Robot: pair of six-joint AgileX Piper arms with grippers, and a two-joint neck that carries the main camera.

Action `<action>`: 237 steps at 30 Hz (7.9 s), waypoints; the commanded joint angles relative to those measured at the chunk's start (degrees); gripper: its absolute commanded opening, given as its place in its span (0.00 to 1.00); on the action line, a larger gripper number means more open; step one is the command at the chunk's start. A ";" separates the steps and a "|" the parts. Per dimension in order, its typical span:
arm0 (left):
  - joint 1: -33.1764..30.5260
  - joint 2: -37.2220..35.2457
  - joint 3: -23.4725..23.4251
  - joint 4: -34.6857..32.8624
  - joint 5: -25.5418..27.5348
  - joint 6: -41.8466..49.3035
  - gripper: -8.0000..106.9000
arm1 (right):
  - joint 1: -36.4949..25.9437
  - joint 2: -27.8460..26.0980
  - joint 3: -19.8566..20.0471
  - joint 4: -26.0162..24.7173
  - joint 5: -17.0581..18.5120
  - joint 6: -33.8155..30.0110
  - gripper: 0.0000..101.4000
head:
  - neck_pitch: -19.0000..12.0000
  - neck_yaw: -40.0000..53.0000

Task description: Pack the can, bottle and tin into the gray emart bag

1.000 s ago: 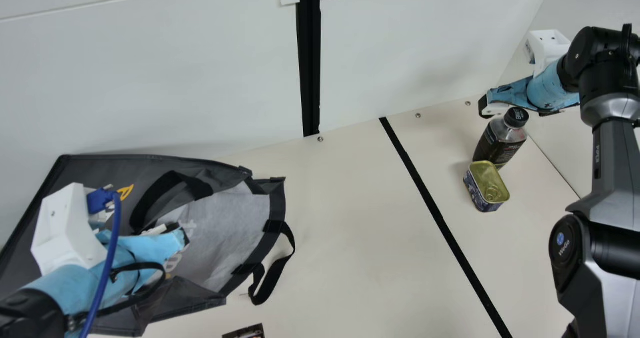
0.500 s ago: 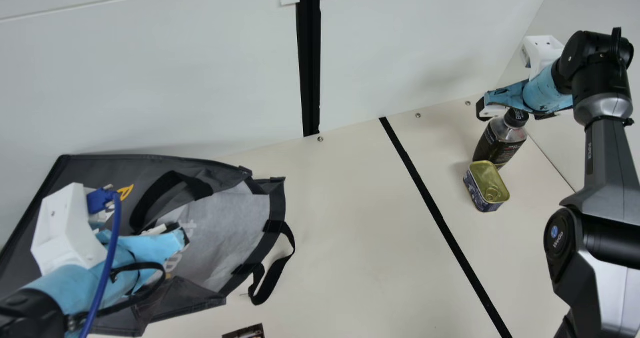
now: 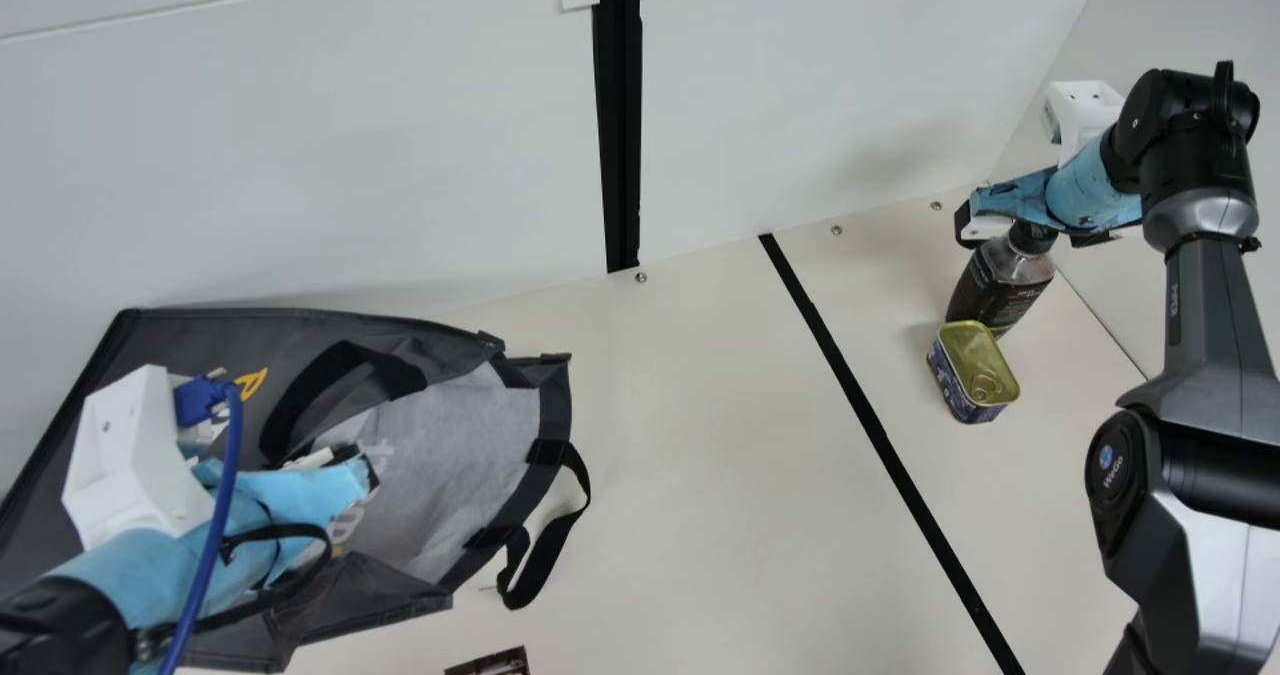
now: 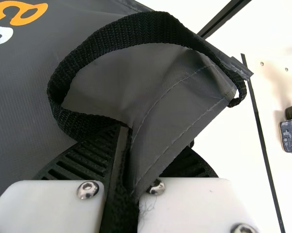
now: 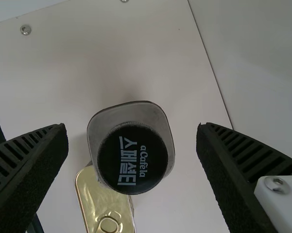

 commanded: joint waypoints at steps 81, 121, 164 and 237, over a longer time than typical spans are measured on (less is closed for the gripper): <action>0.00 0.00 0.00 0.00 0.00 0.00 0.16 | 10.75 -18.04 10.46 5.12 0.02 -6.25 0.00 | -1.30 -0.05; 0.00 0.00 0.00 0.00 0.00 0.00 0.16 | 24.10 -32.22 25.54 8.93 0.02 -11.70 0.00 | -1.30 -0.05; 0.00 0.00 0.00 0.00 0.00 0.00 0.16 | 38.81 -40.12 35.81 10.62 0.02 -13.26 0.00 | -1.30 -0.05; 0.00 0.00 0.00 0.00 0.00 0.00 0.16 | 49.09 -40.42 47.84 36.30 -24.24 -25.28 0.00 | -1.30 -0.05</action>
